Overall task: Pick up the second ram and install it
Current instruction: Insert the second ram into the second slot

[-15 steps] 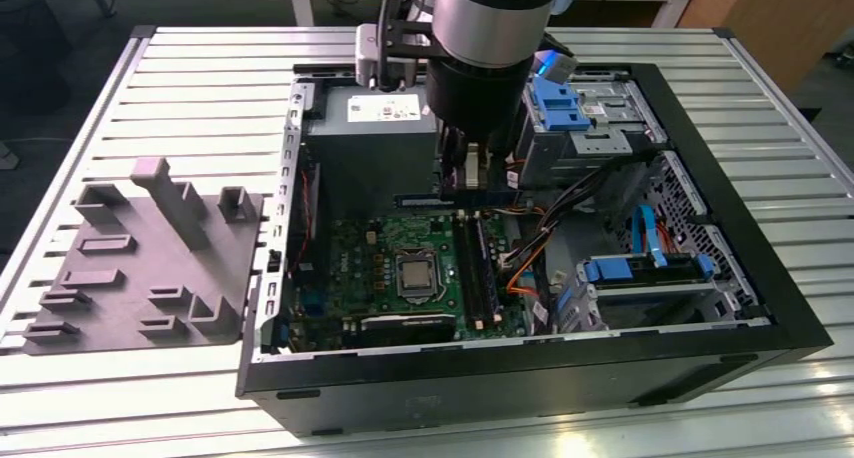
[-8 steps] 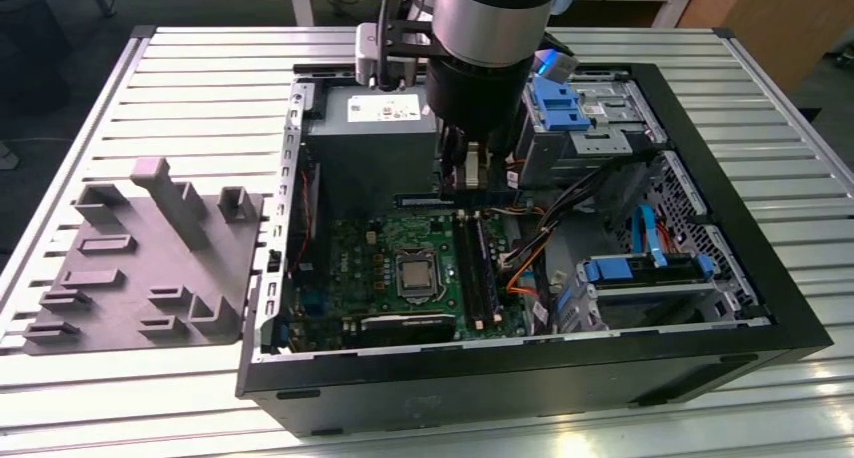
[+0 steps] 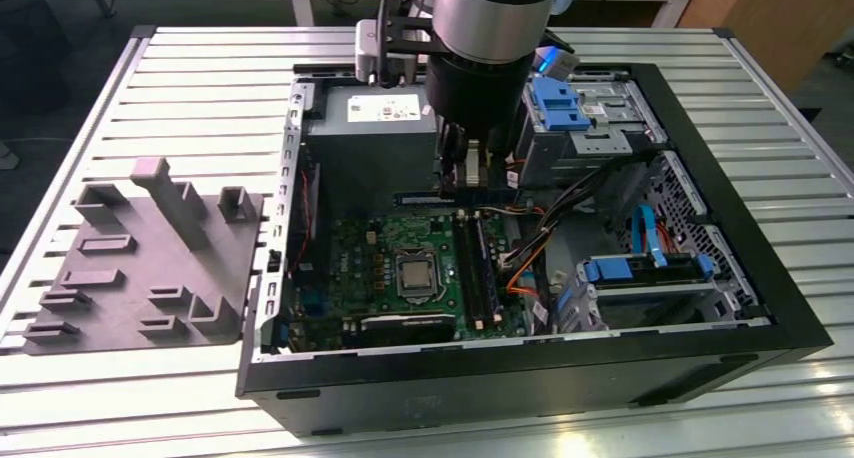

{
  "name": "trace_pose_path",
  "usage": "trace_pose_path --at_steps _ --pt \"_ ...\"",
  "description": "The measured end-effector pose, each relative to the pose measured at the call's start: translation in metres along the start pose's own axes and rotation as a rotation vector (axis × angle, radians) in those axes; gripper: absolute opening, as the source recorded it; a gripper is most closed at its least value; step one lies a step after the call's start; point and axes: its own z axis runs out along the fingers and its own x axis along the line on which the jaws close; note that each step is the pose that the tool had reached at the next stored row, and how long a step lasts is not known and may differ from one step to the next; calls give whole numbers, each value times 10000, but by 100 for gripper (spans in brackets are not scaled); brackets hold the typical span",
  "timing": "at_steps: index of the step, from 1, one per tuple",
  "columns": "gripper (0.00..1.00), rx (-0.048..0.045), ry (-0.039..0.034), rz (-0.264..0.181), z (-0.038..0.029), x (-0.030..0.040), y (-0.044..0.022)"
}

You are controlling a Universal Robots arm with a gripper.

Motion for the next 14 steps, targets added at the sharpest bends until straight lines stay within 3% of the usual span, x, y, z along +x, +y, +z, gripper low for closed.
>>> trace_pose_path --at_steps 14 --pt "12 4 -9 171 0 0 0"
